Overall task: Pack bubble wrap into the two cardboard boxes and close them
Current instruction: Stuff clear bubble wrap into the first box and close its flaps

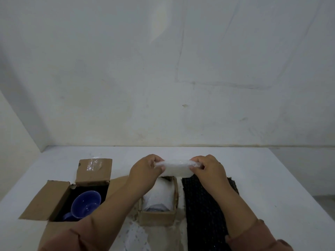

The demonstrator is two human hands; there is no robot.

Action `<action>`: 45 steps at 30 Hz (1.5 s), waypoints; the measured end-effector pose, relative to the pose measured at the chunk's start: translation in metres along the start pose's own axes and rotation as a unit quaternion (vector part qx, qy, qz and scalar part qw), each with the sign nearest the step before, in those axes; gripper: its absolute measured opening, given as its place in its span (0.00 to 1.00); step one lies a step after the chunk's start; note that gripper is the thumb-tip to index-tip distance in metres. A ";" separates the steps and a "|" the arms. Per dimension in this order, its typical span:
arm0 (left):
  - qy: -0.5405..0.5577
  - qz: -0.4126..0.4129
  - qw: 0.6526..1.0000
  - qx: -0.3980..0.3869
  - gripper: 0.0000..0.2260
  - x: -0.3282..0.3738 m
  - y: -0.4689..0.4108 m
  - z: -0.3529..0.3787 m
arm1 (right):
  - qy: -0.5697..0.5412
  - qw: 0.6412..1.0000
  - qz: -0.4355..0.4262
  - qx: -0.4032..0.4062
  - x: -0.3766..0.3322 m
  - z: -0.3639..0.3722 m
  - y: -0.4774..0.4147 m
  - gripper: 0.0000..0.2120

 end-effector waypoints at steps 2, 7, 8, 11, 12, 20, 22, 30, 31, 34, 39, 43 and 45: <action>0.029 -0.016 0.999 -0.011 0.02 -0.006 0.000 -0.001 | -0.011 1.000 -0.011 0.004 -0.003 0.001 0.000 0.09; 0.226 -0.166 0.958 -0.056 0.08 -0.035 0.007 0.008 | -0.079 0.995 -0.059 0.004 -0.014 0.014 0.005 0.11; 0.232 -0.185 0.954 -0.050 0.13 -0.040 0.008 0.007 | -0.080 0.994 -0.074 -0.005 -0.016 0.020 0.007 0.11; 0.164 -0.180 0.968 -0.055 0.15 -0.048 0.009 0.004 | -0.107 0.988 -0.080 -0.073 -0.014 0.043 0.014 0.14; 0.134 -0.180 0.973 -0.054 0.15 -0.053 0.010 0.004 | -0.132 0.984 -0.064 -0.103 -0.012 0.050 0.016 0.15; -0.075 -0.112 0.984 -0.116 0.13 -0.061 0.022 0.017 | -0.128 0.978 0.056 -0.157 0.021 0.095 0.023 0.15; -0.115 -0.095 0.978 -0.146 0.22 -0.061 0.023 0.027 | -0.094 0.976 0.071 -0.181 0.027 0.106 0.024 0.15; -0.338 -0.041 0.916 -0.213 0.24 -0.069 0.024 0.047 | 0.163 0.952 0.027 -0.258 0.026 0.125 0.022 0.27; -0.373 -0.023 0.904 -0.206 0.22 -0.067 0.023 0.046 | 0.217 0.943 0.011 -0.254 0.024 0.122 0.021 0.27; -0.473 0.067 0.858 -0.190 0.22 -0.060 0.019 0.046 | 0.316 0.907 -0.050 -0.274 0.014 0.120 0.018 0.27; -0.499 0.101 0.813 -0.283 0.25 -0.068 0.012 0.057 | 0.419 0.834 -0.122 -0.336 0.011 0.129 0.015 0.30; -0.520 0.122 0.779 -0.329 0.22 -0.073 0.012 0.063 | 0.434 0.824 -0.140 -0.335 0.004 0.132 0.012 0.33; -0.542 0.130 0.760 -0.335 0.21 -0.075 0.012 0.065 | 0.442 0.820 -0.139 -0.335 0.004 0.135 0.011 0.36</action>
Point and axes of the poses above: each hand's wrist, its own y-axis away from the middle knuckle, its own z-axis out of the palm, x = y × z, the point moved 9 cm from there along -y, towards the middle knuckle, and after that the axes turned 3 degrees about z, right-handed, at the moved point
